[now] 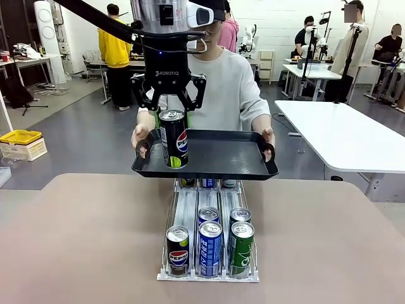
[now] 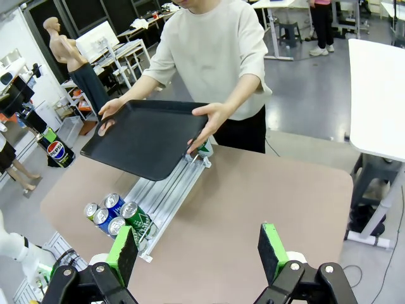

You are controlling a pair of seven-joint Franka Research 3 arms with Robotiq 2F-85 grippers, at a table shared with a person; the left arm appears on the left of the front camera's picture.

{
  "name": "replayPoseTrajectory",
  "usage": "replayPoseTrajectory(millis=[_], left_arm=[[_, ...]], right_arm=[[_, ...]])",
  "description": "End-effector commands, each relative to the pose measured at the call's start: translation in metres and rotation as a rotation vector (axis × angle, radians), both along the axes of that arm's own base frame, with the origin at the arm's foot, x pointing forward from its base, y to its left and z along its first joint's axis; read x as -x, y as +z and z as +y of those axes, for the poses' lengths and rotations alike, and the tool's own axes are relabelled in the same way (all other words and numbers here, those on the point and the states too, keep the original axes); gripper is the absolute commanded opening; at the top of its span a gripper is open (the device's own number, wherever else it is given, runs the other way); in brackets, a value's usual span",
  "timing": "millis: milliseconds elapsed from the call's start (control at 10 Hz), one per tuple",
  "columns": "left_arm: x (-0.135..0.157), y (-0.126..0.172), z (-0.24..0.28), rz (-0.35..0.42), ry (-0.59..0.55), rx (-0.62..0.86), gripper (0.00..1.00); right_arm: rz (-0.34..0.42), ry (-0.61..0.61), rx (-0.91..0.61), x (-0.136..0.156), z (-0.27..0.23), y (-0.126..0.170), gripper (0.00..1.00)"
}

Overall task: Retrieve and hand over the desired beverage to the person.
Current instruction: Place the picked can on the Handle tray extended by the person.

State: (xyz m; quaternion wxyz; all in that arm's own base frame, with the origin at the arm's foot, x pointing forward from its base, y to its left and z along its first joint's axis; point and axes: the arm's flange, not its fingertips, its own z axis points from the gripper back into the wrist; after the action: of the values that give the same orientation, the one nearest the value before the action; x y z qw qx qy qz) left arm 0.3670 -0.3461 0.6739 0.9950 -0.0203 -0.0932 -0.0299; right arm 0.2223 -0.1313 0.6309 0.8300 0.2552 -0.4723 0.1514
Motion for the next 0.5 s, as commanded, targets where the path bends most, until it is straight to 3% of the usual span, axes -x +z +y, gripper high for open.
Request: replayPoseTrajectory(millis=[0,200,300,400], left_arm=[[0.006,-0.001,0.005,-0.014,0.01,0.015,0.41],[0.006,-0.001,0.005,-0.014,0.01,0.015,0.41],[0.0,0.0,0.0,0.0,0.0,0.0,0.59],[-0.014,0.009,-0.007,-0.02,-0.027,-0.014,0.59]], right_arm=[[-0.012,0.02,-0.011,-0.002,0.0,-0.002,1.0],[-0.012,0.02,-0.011,-0.002,0.0,-0.002,1.0],[-0.012,0.02,-0.011,-0.002,0.0,-0.002,1.0],[-0.012,0.02,-0.011,-0.002,0.0,-0.002,1.0]])
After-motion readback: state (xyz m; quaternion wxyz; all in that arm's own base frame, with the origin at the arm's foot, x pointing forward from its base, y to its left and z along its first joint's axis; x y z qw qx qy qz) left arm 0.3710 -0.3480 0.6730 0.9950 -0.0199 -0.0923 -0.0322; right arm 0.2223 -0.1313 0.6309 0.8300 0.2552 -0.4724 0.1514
